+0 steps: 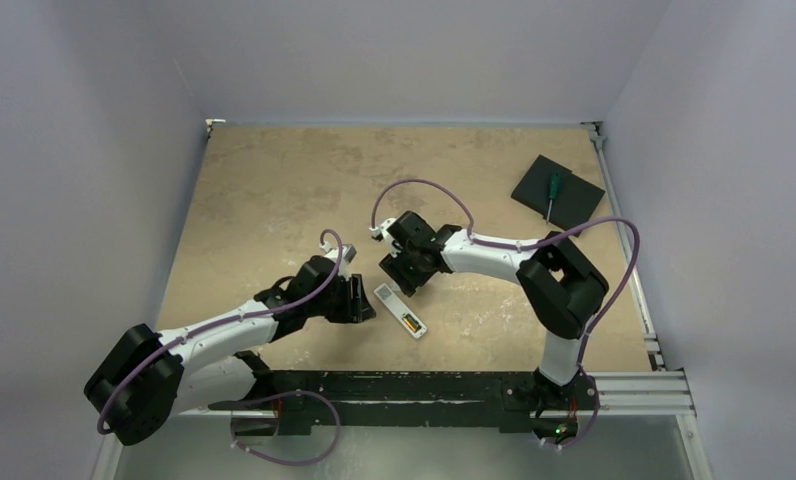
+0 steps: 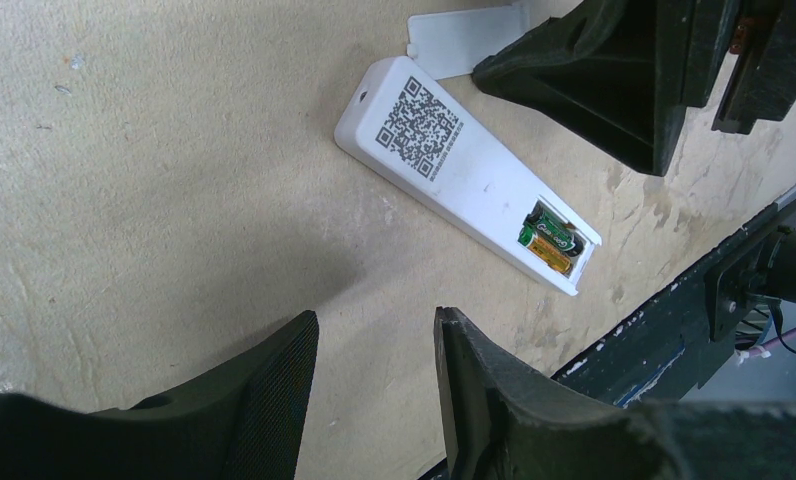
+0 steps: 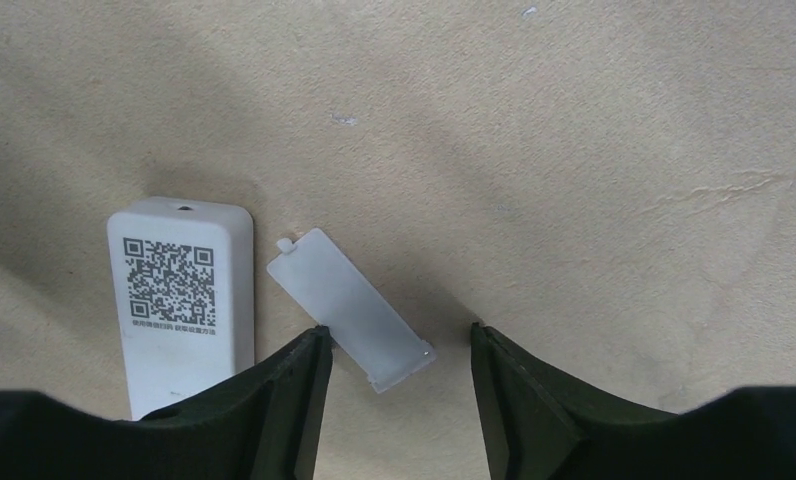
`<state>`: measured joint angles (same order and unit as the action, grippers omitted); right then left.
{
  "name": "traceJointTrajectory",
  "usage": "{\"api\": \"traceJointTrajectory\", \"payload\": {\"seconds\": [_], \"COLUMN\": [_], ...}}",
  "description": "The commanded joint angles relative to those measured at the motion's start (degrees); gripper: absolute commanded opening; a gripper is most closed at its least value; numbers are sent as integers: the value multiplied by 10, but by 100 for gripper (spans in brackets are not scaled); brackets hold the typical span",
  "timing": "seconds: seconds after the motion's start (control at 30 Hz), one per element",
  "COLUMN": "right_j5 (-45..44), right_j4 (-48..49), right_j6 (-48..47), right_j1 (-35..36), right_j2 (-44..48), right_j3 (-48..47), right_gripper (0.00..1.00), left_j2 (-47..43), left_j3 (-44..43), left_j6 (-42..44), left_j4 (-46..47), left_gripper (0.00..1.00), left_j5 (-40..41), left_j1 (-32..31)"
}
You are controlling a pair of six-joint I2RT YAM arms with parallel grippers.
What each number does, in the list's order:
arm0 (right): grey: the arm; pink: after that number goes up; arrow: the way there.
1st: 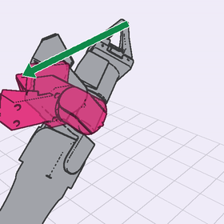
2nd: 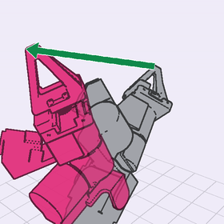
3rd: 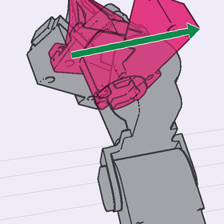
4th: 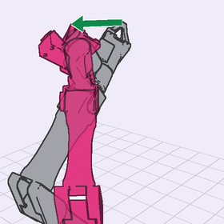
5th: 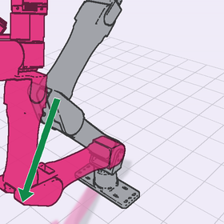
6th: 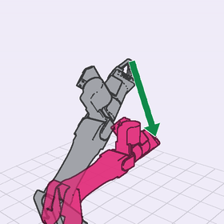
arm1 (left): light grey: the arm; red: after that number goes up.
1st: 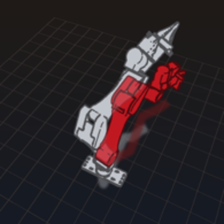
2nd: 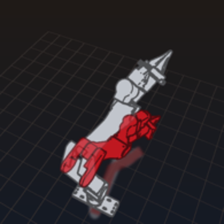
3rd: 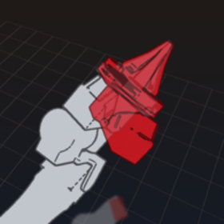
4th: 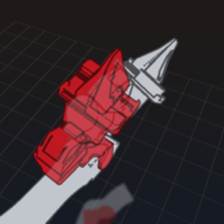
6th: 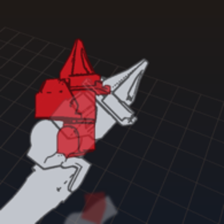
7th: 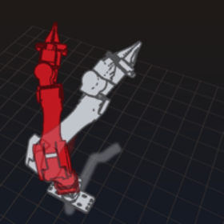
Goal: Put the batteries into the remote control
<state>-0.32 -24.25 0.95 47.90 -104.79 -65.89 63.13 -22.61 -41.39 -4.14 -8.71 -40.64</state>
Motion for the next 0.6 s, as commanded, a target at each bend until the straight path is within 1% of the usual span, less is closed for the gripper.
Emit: {"api": "traceJointTrajectory", "payload": {"seconds": [0.0,0.07,0.2,0.47,0.57], "right_j5": [8,5,-8,-15,-21], "right_j4": [-2,-5,-6,-8,-8], "right_j6": [4,8,19,35,45], "right_j1": [8,9,10,10,10], "right_j2": [-19,-16,-3,15,23], "right_j3": [-7,-2,13,41,52], "right_gripper": [56,52,51,40,38], "left_j2": [1,1,3,3,2], "left_j3": [-14,-13,-12,-13,-13], "left_j6": [-4,-4,-4,-7,-8], "left_j4": [16,17,20,24,22], "left_gripper": [46,46,46,46,46], "left_j5": [-4,-4,-4,-6,-5], "left_j1": [-3,-2,-2,-2,-2]}}
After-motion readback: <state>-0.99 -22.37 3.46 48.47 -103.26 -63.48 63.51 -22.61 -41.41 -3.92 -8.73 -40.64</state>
